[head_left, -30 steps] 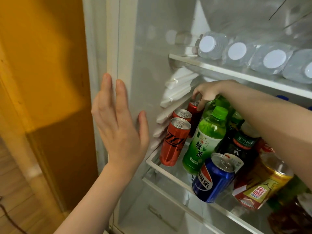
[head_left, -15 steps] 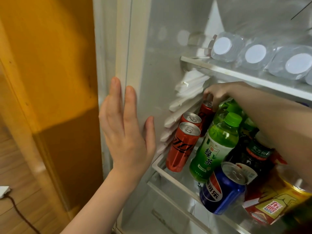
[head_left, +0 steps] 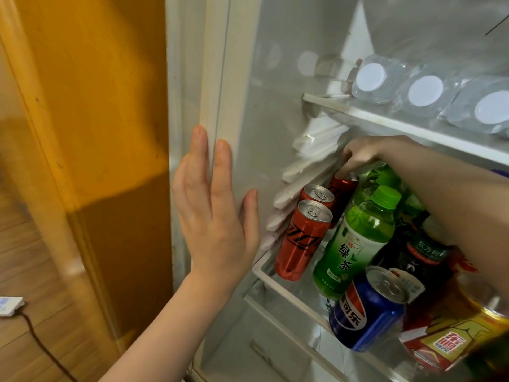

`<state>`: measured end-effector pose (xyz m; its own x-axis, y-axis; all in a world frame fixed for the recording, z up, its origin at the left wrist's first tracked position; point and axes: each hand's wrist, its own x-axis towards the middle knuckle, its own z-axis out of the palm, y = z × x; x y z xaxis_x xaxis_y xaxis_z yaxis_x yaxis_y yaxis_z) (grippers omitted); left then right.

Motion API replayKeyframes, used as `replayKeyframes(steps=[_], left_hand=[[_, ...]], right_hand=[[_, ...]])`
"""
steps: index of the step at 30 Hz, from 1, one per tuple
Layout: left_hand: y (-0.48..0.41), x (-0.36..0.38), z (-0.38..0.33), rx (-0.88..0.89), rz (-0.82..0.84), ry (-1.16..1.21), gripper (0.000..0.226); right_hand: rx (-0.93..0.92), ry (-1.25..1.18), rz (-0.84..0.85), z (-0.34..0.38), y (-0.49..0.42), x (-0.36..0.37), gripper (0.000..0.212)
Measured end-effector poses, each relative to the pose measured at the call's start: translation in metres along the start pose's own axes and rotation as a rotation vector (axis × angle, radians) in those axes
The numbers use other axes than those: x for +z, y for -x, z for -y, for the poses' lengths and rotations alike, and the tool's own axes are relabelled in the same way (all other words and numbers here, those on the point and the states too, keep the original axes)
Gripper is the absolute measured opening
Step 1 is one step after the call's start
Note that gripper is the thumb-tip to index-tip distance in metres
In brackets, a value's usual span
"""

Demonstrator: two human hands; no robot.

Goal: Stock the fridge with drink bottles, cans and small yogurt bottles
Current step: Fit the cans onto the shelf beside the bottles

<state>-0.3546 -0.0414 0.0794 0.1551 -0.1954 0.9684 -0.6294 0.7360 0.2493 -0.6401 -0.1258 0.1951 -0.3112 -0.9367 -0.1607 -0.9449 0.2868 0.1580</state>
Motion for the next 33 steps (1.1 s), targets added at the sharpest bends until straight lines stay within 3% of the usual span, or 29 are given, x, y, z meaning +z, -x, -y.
replayKeyframes(steps=[14,24,29,33], left_hand=[[0.0,0.001,0.0,0.008,-0.008,-0.01,0.059],[0.0,0.0,-0.002,0.011,-0.016,-0.004,0.059],[-0.001,-0.001,-0.002,0.011,-0.004,0.012,0.06],[-0.001,-0.001,-0.001,0.013,-0.009,0.019,0.059]], right_hand=[[-0.089,0.138,-0.02,-0.004,-0.009,0.006,0.043],[-0.064,0.119,0.011,0.0,0.002,0.001,0.051],[-0.132,0.065,-0.146,0.013,0.019,-0.002,0.037],[-0.136,-0.015,-0.02,0.024,0.042,-0.003,0.032]])
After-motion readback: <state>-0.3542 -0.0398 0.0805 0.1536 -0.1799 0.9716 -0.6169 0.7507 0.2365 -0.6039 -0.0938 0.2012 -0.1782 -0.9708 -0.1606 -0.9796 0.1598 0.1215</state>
